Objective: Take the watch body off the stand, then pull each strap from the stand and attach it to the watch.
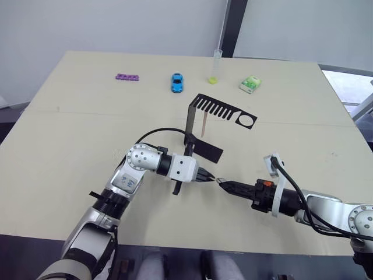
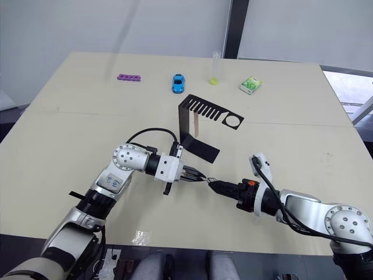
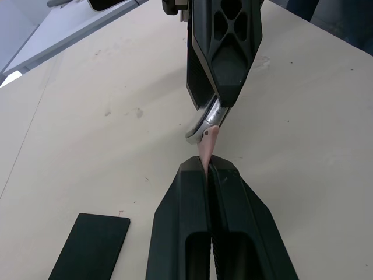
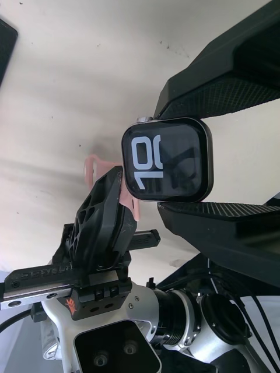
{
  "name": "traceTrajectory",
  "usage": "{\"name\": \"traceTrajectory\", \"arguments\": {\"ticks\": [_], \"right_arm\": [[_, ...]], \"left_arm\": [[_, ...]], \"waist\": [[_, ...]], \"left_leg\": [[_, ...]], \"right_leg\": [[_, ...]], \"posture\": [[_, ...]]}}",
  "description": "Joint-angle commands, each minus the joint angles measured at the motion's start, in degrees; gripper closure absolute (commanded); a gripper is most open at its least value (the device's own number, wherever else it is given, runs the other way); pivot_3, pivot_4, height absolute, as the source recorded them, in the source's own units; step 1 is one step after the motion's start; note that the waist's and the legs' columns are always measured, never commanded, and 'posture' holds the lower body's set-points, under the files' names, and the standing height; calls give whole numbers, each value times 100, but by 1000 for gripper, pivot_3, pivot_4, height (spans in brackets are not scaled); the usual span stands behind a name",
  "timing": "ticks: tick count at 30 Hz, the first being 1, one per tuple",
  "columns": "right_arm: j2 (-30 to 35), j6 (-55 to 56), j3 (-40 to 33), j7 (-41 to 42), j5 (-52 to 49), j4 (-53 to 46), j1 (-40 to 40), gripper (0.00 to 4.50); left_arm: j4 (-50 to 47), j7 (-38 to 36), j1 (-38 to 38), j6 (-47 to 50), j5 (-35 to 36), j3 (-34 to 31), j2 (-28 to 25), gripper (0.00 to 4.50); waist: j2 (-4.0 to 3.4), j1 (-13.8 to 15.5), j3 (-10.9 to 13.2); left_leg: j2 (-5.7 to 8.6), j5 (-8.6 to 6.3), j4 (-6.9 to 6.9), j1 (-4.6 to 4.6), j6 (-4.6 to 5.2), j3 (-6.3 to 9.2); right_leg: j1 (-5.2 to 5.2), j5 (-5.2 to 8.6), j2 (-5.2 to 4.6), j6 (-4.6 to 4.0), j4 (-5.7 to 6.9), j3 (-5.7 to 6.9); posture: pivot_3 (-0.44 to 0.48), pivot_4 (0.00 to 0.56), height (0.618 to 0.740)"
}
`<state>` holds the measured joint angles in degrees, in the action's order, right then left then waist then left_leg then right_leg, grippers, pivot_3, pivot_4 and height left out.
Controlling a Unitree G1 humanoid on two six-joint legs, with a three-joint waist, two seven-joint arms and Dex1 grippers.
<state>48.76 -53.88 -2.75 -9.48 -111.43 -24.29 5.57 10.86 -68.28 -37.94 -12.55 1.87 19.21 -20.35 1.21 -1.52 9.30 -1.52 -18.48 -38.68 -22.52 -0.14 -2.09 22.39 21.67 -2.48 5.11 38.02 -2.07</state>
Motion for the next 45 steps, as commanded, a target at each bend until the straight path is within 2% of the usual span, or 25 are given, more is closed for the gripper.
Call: {"name": "traceTrajectory", "arguments": {"ticks": [1, 45], "right_arm": [[-14, -53, 106, 308, -157, -467, 40, 2996], [88, -69, 178, 296, -157, -397, 194, 2996]], "left_arm": [[-172, 118, -155, -78, 85, 139, 273, 4500], [-145, 158, -270, -22, -23, 199, 564, 4500]], "waist": [[0, -2, 0], [0, 0, 0]], "left_leg": [[0, 0, 0, 0, 0, 0], [0, 0, 0, 0, 0, 0]], "right_leg": [[0, 0, 0, 0, 0, 0], [-1, 0, 0, 0, -1, 0]], "posture": [[0, 150, 740], [0, 150, 740]]}}
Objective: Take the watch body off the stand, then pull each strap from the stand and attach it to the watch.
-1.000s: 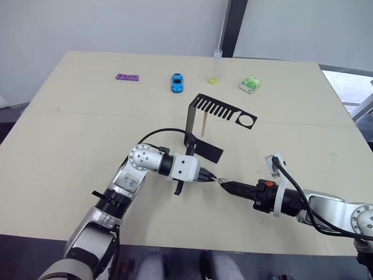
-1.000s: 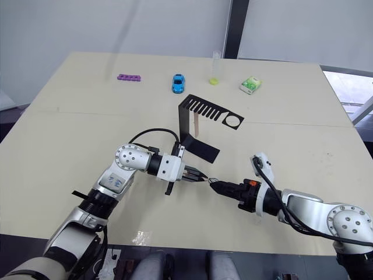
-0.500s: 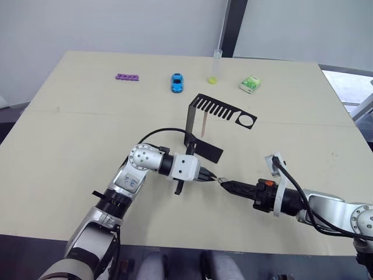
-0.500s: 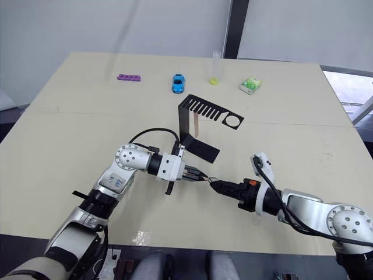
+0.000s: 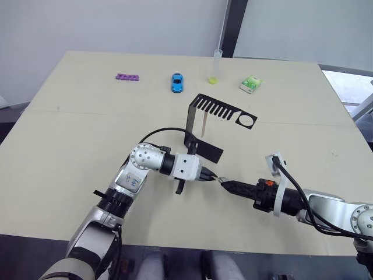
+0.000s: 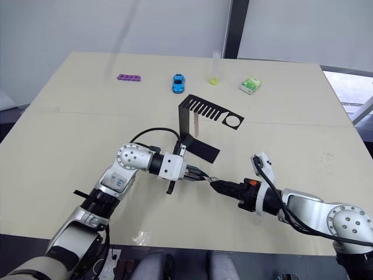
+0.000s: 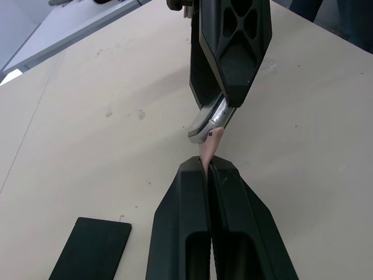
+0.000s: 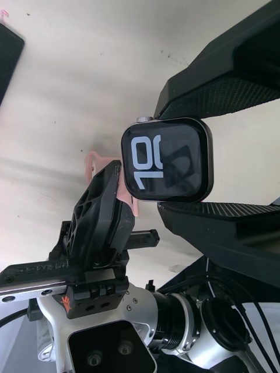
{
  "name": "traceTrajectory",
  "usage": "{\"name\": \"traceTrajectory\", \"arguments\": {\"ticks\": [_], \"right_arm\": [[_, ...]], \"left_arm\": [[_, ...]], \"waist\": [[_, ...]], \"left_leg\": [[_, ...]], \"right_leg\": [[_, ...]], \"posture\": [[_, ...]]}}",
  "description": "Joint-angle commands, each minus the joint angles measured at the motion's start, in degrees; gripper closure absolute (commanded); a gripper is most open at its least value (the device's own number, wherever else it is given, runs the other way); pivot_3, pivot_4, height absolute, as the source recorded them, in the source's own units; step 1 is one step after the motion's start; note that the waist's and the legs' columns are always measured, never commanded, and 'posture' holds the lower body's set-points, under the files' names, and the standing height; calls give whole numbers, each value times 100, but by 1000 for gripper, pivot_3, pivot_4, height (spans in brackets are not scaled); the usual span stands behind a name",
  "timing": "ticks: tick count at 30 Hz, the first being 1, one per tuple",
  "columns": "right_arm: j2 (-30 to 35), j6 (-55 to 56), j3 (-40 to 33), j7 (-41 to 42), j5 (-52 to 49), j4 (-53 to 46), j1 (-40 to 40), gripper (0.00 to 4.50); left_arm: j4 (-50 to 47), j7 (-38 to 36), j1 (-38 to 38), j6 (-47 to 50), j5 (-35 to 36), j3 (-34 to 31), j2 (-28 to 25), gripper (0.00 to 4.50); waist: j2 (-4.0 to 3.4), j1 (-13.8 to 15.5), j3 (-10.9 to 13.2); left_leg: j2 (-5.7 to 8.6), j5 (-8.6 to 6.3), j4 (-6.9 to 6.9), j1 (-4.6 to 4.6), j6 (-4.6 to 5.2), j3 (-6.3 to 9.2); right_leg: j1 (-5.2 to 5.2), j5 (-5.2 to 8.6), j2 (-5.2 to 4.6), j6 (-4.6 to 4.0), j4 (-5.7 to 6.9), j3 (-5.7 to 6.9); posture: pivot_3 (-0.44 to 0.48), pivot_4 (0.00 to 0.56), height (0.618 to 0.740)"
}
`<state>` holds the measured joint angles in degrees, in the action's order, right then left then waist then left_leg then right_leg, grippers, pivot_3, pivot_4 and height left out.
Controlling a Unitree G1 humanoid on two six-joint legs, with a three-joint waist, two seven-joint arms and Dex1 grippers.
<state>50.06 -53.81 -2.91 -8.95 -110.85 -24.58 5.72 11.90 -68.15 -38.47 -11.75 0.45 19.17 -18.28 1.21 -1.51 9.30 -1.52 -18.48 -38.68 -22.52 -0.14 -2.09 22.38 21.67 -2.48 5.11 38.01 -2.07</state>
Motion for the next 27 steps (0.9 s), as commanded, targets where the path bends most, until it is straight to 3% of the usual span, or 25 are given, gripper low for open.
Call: {"name": "traceTrajectory", "arguments": {"ticks": [1, 27], "right_arm": [[-35, -72, 200, 225, -215, -359, 194, 2996], [-197, -52, 159, 317, -215, -343, 102, 2996]], "left_arm": [[-228, 144, -230, -113, 113, 197, 361, 4500], [-152, 172, -298, -173, 89, 196, 417, 4500]], "waist": [[0, 0, 0], [0, 2, 0]], "left_leg": [[0, 0, 0, 0, 0, 0], [0, 0, 0, 0, 0, 0]], "right_leg": [[0, 0, 0, 0, 0, 0], [0, 0, 0, 0, 0, 0]], "posture": [[0, 150, 740], [0, 150, 740]]}}
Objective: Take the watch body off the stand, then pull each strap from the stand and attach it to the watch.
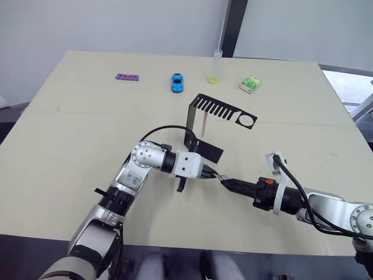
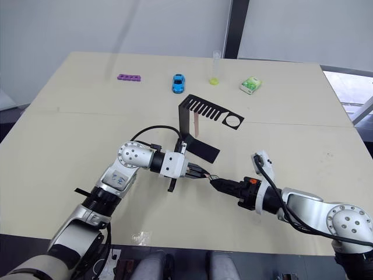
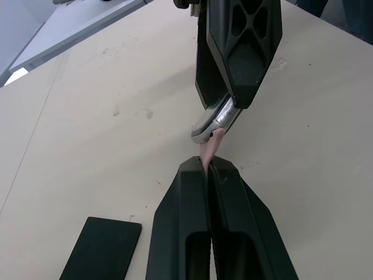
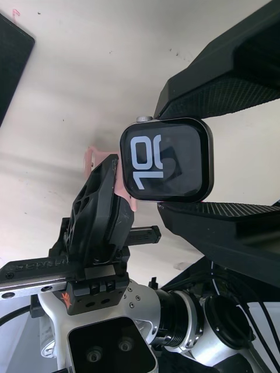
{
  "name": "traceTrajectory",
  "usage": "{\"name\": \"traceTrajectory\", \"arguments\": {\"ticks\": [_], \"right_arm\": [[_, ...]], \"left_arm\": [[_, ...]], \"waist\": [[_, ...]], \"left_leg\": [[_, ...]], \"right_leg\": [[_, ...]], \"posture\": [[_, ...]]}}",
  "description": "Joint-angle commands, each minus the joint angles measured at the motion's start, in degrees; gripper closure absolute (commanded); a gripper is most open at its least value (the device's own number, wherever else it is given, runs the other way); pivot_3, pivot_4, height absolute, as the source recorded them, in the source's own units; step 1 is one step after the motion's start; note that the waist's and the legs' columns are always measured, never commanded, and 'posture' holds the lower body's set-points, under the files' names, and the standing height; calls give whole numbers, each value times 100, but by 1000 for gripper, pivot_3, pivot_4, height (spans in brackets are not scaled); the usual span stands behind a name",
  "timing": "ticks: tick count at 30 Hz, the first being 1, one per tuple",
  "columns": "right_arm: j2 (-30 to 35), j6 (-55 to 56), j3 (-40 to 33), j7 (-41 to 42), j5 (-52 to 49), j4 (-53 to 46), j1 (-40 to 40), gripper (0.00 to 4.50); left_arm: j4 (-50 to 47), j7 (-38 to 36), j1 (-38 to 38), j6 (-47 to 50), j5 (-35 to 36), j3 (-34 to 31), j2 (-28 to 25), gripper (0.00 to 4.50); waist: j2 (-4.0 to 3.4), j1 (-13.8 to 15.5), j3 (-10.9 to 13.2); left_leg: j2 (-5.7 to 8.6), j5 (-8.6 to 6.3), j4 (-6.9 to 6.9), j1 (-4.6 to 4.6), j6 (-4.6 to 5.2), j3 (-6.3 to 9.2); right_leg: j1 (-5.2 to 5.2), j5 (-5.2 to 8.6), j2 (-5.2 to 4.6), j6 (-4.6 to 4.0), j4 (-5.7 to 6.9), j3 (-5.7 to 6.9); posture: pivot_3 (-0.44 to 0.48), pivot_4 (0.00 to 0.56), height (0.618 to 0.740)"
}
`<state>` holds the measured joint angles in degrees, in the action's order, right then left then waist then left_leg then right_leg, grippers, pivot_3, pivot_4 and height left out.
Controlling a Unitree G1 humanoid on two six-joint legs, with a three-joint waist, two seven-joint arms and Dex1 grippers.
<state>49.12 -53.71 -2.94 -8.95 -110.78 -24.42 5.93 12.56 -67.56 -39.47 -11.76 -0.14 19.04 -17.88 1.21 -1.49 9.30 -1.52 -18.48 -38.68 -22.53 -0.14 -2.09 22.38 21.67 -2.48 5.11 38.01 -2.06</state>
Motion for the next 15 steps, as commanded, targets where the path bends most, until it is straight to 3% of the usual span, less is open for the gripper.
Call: {"name": "traceTrajectory", "arguments": {"ticks": [1, 15], "right_arm": [[-114, -57, 157, 322, -222, -352, 74, 2996], [75, -78, 153, 273, -218, -381, 97, 2996]], "left_arm": [[-219, 112, -197, -170, 148, 209, 378, 4500], [-230, -63, -149, -172, 122, 250, 262, 4500]], "waist": [[0, 0, 0], [0, 2, 0]], "left_leg": [[0, 0, 0, 0, 0, 0], [0, 0, 0, 0, 0, 0]], "right_leg": [[0, 0, 0, 0, 0, 0], [0, 0, 0, 0, 0, 0]], "posture": [[0, 150, 740], [0, 150, 740]]}}
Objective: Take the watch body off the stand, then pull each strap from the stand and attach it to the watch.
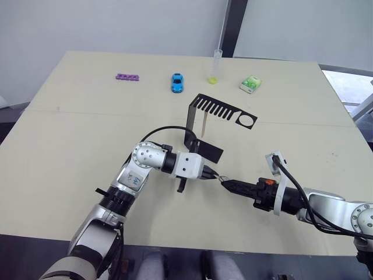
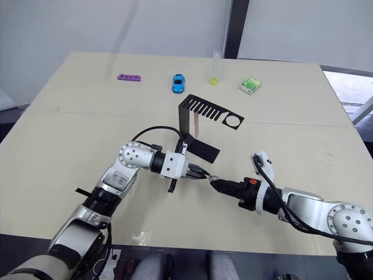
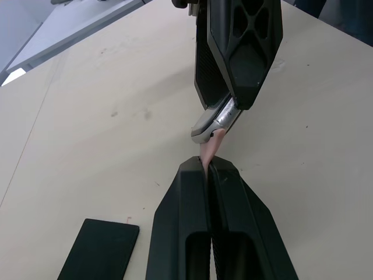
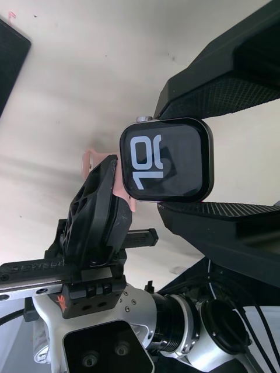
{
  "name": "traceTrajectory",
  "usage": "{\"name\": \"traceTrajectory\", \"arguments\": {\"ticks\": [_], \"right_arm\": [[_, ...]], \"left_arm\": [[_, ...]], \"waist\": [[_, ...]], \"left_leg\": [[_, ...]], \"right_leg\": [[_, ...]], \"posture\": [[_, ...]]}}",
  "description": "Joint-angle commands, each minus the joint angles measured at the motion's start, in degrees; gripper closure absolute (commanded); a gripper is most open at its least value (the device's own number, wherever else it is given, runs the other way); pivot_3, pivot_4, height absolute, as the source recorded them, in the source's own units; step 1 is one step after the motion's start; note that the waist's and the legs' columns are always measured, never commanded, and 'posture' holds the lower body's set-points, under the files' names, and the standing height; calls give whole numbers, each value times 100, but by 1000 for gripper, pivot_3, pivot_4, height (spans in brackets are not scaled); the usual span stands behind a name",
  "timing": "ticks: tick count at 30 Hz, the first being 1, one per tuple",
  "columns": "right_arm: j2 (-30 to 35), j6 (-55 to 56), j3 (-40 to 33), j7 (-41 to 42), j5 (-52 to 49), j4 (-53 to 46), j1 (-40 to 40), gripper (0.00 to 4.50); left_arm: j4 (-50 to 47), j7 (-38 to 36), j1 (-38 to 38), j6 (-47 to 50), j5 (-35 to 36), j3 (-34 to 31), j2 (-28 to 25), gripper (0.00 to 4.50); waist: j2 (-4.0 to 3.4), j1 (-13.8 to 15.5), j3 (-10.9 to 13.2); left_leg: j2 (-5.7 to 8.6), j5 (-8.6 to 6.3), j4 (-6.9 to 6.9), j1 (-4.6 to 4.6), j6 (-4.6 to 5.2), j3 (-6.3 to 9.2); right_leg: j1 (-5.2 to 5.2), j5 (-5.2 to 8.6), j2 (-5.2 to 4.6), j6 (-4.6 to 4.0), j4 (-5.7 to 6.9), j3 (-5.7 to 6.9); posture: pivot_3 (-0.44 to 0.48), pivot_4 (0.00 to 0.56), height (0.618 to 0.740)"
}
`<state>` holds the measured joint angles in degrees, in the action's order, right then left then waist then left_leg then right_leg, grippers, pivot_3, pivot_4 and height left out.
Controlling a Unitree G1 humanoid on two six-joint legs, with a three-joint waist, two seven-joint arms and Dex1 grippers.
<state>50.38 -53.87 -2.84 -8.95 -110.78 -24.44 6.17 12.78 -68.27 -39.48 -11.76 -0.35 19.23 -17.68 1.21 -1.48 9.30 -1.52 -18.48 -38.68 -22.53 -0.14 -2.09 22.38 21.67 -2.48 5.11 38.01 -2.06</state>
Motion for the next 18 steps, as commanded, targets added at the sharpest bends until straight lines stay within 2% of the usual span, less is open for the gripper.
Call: {"name": "traceTrajectory", "arguments": {"ticks": [1, 18], "right_arm": [[-51, -65, 142, 288, -221, -376, 73, 2996], [-102, -78, 198, 383, -222, -352, 195, 2996]], "left_arm": [[-250, 3, -150, -171, 139, 233, 247, 4500], [-130, 111, -283, -192, 83, 272, 418, 4500]], "waist": [[0, 0, 0], [0, 0, 0]], "left_leg": [[0, 0, 0, 0, 0, 0], [0, 0, 0, 0, 0, 0]], "right_leg": [[0, 0, 0, 0, 0, 0], [0, 0, 0, 0, 0, 0]], "posture": [[0, 150, 740], [0, 150, 740]]}}
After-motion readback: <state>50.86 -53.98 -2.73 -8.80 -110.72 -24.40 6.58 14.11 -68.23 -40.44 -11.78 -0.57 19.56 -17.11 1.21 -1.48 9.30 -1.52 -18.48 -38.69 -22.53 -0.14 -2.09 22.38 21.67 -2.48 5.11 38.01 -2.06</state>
